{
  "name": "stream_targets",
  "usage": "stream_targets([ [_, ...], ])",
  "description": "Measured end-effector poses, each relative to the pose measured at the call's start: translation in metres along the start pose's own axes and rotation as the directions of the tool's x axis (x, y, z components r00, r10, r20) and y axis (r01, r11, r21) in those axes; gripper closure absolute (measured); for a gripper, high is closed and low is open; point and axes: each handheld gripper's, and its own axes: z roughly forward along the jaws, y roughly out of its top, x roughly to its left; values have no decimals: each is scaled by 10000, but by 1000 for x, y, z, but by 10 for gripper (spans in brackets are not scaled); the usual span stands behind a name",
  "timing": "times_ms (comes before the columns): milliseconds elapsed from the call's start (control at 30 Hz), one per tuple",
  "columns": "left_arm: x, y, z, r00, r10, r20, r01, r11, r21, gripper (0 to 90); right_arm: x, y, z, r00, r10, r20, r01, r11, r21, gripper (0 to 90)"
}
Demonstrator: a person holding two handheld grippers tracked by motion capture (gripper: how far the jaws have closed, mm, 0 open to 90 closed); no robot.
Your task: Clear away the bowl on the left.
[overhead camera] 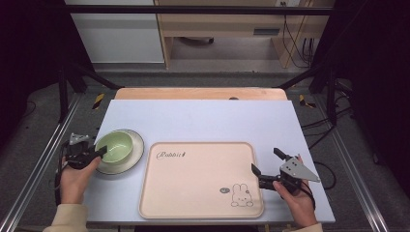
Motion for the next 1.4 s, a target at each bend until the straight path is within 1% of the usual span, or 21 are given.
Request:
stream_targets([
  [100,0,0,2,10000,-21,55,20,10000,69,666,0,0,1,10000,-11,-14,11,10000,-6,38],
  [167,2,1,4,9997,-160,175,158,9998,141,686,0,-1,1,10000,-4,-3,4,10000,10,38],
  [367,2,2,6,9995,-244,213,240,9995,215,744,-1,-1,1,10000,-28,22,28,10000,42,38],
  [400,3,3,6,9993,-333,192,329,9992,223,755,-1,-1,1,10000,-28,15,28,10000,59,39],
  [567,5,2,7,9992,-378,151,376,9992,148,811,0,-1,1,10000,-61,1,61,10000,56,39],
  [633,6,1,6,9987,-454,224,451,9989,108,815,0,-1,1,10000,-65,-3,65,10000,55,38],
  [667,6,0,6,9976,-623,306,624,9981,-3,818,0,-1,1,10000,-56,-9,56,10000,41,39],
  [700,6,0,6,9976,-623,306,624,9981,-3,819,0,-1,1,10000,-68,-8,68,10000,33,38],
  [767,8,-2,4,9932,-1004,582,1016,9947,-184,826,1,0,0,10000,-74,-19,74,10000,35,38],
  [800,8,-2,4,9932,-1004,582,1016,9947,-184,830,1,0,0,10000,-74,-19,74,10000,35,38],
  [833,9,-4,1,9889,-1239,817,1270,9913,-337,832,2,0,0,10000,-81,-48,81,10000,10,38],
  [900,9,-4,0,9882,-1254,879,1285,9913,-303,831,2,0,0,9999,-106,-54,106,9999,12,39],
  [967,10,-5,-3,9835,-1494,1016,1539,9874,-375,829,3,0,1,9999,-123,-83,123,9999,15,38],
  [1067,10,-5,-5,9830,-1550,986,1602,9859,-474,826,2,0,0,9999,-114,-75,114,9999,21,39],
  [1100,10,-5,-6,9813,-1642,1001,1704,9837,-571,823,2,0,1,9999,-136,-75,136,9999,15,38],
  [1133,11,-5,-8,9812,-1628,1033,1694,9838,-580,820,2,0,1,9999,-91,-56,91,10000,-2,39],
  [1200,11,-4,-11,9771,-1766,1187,1852,9805,-662,819,2,0,1,10000,-70,-47,70,10000,-18,38],
  [1233,11,-4,-11,9771,-1766,1187,1852,9805,-662,818,2,0,1,10000,-70,-50,70,10000,-29,38],
  [1267,9,-3,-14,9752,-1749,1359,1859,9799,-727,818,1,1,1,10000,-67,-49,67,10000,-31,38],
  [1333,4,0,-17,9725,-1747,1539,1886,9788,-803,817,2,1,1,10000,-84,-47,84,10000,-38,38],
  [1400,-2,2,-20,9712,-1629,1740,1800,9798,-872,817,2,1,0,9999,-91,-46,91,9999,-50,38],
])
